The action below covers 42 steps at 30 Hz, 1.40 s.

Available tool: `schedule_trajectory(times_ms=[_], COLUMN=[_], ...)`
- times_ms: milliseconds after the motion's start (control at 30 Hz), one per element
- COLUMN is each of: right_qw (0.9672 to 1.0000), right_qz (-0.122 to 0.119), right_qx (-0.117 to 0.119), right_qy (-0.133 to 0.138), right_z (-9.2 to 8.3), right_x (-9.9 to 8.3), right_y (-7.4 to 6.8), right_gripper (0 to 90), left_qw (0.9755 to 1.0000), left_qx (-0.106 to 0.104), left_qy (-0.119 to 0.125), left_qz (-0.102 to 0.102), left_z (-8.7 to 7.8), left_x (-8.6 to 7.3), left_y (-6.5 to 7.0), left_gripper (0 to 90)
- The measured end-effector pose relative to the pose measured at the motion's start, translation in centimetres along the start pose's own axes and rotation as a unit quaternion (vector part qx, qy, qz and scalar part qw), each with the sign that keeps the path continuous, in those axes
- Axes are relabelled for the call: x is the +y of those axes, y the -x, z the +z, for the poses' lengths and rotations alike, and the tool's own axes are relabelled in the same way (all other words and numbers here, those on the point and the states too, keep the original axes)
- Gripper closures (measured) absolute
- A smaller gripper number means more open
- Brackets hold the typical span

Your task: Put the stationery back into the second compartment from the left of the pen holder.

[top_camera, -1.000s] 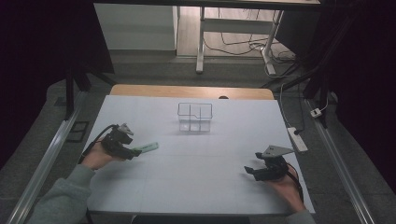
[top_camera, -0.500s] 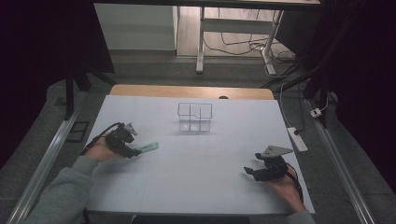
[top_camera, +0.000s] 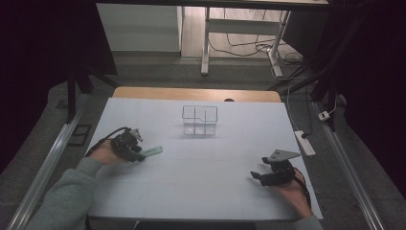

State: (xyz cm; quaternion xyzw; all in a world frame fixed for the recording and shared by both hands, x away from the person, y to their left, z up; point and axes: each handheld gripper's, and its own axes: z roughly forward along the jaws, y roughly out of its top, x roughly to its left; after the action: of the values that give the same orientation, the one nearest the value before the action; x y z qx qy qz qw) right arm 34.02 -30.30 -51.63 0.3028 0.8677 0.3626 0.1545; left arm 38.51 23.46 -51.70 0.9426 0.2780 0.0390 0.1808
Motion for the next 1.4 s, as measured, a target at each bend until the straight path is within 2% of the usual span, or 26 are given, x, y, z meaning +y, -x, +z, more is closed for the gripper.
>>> schedule_trajectory(times_ms=[167, 467, 533, 633, 800, 1133, 1300, 1400], right_qw=[1.0, 1.0, 1.0, 1.0, 1.0, 0.9999, 0.9999, 0.9998], right_qz=[-0.001, -0.002, -0.001, 0.001, 0.001, 0.001, 0.0, -0.001], right_qx=[0.0, -0.003, -0.002, -0.003, -0.003, -0.005, -0.006, -0.007], right_qy=[-0.001, -0.001, 0.002, 0.006, 0.006, 0.013, 0.014, 0.017], right_z=[0.0, 0.0, -0.1, -0.2, -0.2, -0.4, -0.4, -0.5], right_x=[0.0, 0.0, 0.0, 0.0, 0.0, 0.1, 0.2, 0.2], right_y=[-0.1, -0.1, -0.1, 0.0, 0.0, -0.1, -0.1, -0.1], right_gripper=[22.3, 22.4, 22.4, 22.5, 22.5, 22.8, 22.8, 22.9], left_qw=[1.0, 0.9999, 0.9999, 0.9995, 0.9986, 0.9949, 0.9938, 0.9924], left_qx=[-0.003, 0.008, 0.01, 0.001, 0.002, 0.006, 0.006, 0.004], left_qy=[-0.006, -0.008, 0.001, 0.023, 0.048, 0.1, 0.11, 0.123], left_qz=[0.004, -0.001, -0.011, -0.021, -0.023, -0.013, -0.01, -0.006], left_z=[0.0, -0.1, -0.3, -0.9, -2.0, -3.4, -3.6, -3.8], left_x=[0.2, 0.4, 0.3, 0.0, -0.1, 0.2, 0.6, 0.9], left_y=[-0.2, 0.2, 0.1, -0.1, 0.4, 2.5, 3.2, 3.6], left_gripper=[66.2, 66.6, 66.6, 66.6, 66.6, 66.6, 66.6, 66.6])
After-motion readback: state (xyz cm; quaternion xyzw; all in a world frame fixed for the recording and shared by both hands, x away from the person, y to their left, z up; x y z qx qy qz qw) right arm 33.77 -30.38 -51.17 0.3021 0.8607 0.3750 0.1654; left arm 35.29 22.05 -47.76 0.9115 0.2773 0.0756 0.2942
